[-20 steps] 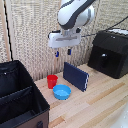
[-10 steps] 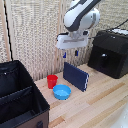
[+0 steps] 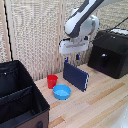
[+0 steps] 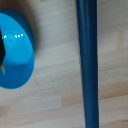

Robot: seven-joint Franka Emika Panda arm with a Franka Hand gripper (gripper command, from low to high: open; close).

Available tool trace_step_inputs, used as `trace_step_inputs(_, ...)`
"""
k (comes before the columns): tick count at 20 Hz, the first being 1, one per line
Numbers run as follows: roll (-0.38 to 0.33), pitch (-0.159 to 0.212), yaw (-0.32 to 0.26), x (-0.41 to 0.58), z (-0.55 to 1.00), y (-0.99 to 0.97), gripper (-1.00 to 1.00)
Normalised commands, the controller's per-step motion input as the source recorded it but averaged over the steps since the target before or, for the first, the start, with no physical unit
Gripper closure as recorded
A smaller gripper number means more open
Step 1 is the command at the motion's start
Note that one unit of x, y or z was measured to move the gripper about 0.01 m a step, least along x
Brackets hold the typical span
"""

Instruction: Discover the targeted book and set your gripper to the appropriate amplitude. Smoothly guide your gripper in the direction of the book and snatch it firmly. Search for the back section of the caddy. Move the held book towards the back section and lightly deposit it inside.

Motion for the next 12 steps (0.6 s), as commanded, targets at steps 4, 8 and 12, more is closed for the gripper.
trace_step_inputs(4,-0.057,0.018,0.137,0.104,-0.24,-0.14,-1.00)
trace_step_inputs(8,-0.059,0.019,0.135,0.071,-0.27,-0.15,-1.00)
trace_step_inputs(12,-0.087,0.020,0.103,0.000,-0.29,-0.13,-1.00)
